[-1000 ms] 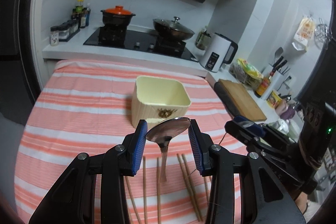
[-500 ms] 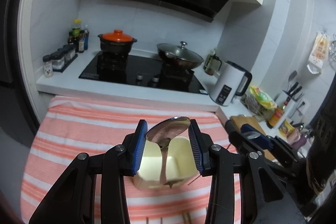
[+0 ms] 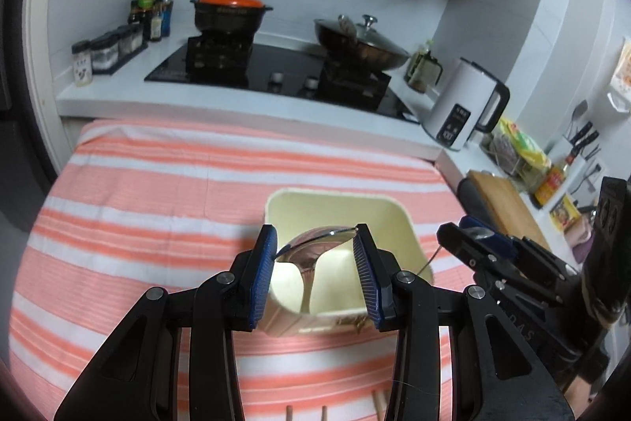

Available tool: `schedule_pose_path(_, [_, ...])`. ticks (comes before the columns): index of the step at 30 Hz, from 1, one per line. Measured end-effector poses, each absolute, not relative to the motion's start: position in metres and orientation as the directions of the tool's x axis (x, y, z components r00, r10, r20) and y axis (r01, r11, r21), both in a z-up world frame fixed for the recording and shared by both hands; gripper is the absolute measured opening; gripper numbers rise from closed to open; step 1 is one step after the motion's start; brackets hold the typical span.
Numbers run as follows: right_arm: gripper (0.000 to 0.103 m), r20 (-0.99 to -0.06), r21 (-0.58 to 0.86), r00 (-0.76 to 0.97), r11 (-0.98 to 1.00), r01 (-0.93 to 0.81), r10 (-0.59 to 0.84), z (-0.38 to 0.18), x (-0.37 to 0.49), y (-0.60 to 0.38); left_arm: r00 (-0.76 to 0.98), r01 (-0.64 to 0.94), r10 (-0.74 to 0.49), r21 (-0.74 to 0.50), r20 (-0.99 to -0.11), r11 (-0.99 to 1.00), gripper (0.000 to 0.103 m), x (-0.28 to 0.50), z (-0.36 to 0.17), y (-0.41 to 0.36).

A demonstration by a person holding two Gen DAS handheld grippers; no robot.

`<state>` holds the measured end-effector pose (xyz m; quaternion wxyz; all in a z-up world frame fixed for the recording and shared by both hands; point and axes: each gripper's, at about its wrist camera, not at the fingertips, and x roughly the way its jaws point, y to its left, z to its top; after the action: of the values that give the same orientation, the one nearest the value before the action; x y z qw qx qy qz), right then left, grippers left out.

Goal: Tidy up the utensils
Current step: 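Open the left tool over the box while the right tool releases its spoon inside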

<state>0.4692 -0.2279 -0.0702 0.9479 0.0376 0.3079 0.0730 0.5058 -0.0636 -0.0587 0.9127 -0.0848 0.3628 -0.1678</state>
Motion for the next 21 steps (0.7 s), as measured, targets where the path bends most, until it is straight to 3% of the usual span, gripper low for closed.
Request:
schedule_pose_path(12, [0.037, -0.567, 0.137, 0.805, 0.984, -0.114, 0.172, -0.125, 0.433, -0.231, 0.664, 0.263, -0.345, -0.224, -0.664, 0.938, 0.037, 0.474, -0.106, -0.071])
schedule_pose_path(16, [0.053, -0.529, 0.143, 0.83, 0.983, -0.118, 0.177, -0.113, 0.422, -0.234, 0.686, 0.248, -0.335, -0.225, -0.646, 0.942, 0.069, 0.461, -0.094, -0.064])
schedule_pose_path(21, [0.053, -0.469, 0.157, 0.864, 0.98, -0.122, 0.182, -0.073, 0.4, -0.24, 0.716, 0.246, -0.37, -0.283, -0.592, 0.927, 0.081, 0.44, -0.059, -0.043])
